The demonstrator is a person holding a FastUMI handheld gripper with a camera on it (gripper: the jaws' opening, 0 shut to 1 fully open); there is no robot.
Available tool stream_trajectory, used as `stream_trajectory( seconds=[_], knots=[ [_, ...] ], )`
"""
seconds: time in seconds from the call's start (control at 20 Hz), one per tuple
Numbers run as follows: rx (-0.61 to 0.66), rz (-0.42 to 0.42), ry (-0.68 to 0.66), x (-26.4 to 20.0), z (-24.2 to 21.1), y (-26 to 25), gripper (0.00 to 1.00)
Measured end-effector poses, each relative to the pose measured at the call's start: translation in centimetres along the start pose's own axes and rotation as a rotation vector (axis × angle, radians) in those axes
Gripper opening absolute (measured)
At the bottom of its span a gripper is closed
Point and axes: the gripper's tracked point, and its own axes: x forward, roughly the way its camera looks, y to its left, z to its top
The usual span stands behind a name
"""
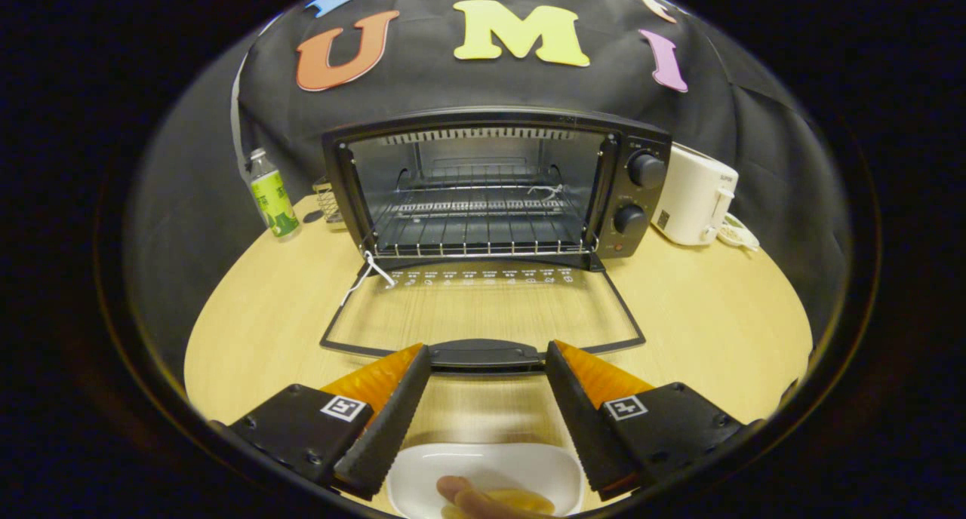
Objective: Open the toaster oven, put the food inside, and close the toaster oven door.
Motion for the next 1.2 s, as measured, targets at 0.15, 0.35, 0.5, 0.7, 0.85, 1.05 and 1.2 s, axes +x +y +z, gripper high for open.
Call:
stream_trajectory(
  seconds=[0.15, 0.35, 0.5, 0.7, 0.85, 1.05, 1.2],
  knots=[
    [0.016, 0.042, 0.016, -1.6, -0.8, 0.3, 0.99],
    [0.003, 0.066, -0.005, -6.0, -2.4, -0.4, 0.99],
    [0.0, 0.065, -0.051, -9.4, -4.3, -1.3, 0.99],
    [0.036, 0.088, -0.061, -12.7, -7.6, -1.1, 0.99],
    [0.021, 0.055, -0.099, -13.7, -9.4, -1.4, 0.99],
    [0.004, 0.003, -0.116, -13.5, -12.0, -1.7, 0.99],
    [0.003, -0.044, -0.171, -13.2, -13.2, -1.9, 0.99]
  ],
)
